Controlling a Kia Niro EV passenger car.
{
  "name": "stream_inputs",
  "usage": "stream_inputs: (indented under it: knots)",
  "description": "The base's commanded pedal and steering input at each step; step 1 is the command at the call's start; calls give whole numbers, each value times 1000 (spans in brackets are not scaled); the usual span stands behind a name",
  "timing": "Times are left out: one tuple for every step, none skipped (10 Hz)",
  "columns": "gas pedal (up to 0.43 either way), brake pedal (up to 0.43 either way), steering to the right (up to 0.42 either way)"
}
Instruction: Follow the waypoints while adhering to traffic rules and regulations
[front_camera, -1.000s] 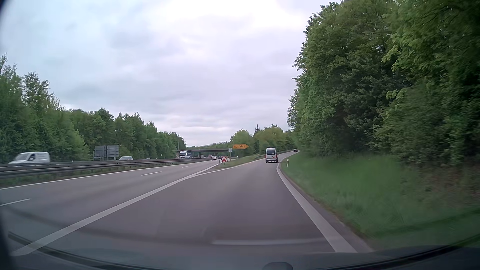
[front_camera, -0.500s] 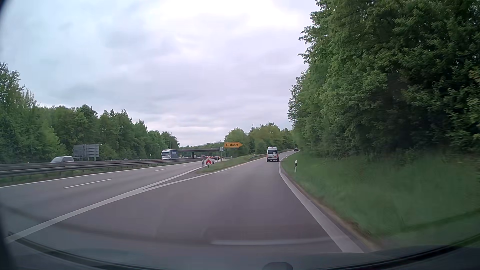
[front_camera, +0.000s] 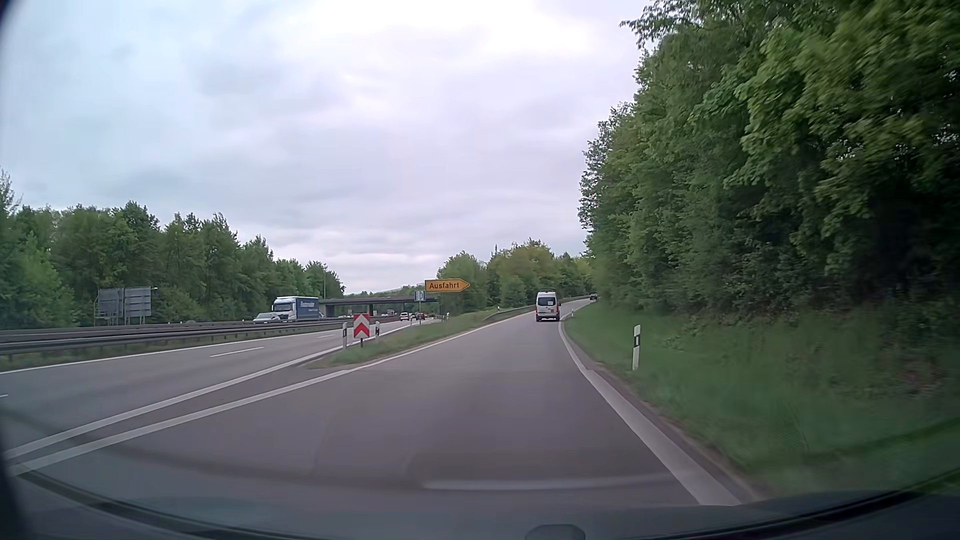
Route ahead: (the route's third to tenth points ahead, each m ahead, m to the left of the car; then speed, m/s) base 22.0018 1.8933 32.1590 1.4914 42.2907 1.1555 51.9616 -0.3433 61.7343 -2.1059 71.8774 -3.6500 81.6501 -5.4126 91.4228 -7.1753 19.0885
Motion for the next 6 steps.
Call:
stream_inputs:
  knots:
    - [150,0,8]
    - [150,0,8]
    - [150,0,8]
    - [150,0,8]
    - [150,0,8]
    - [150,0,8]
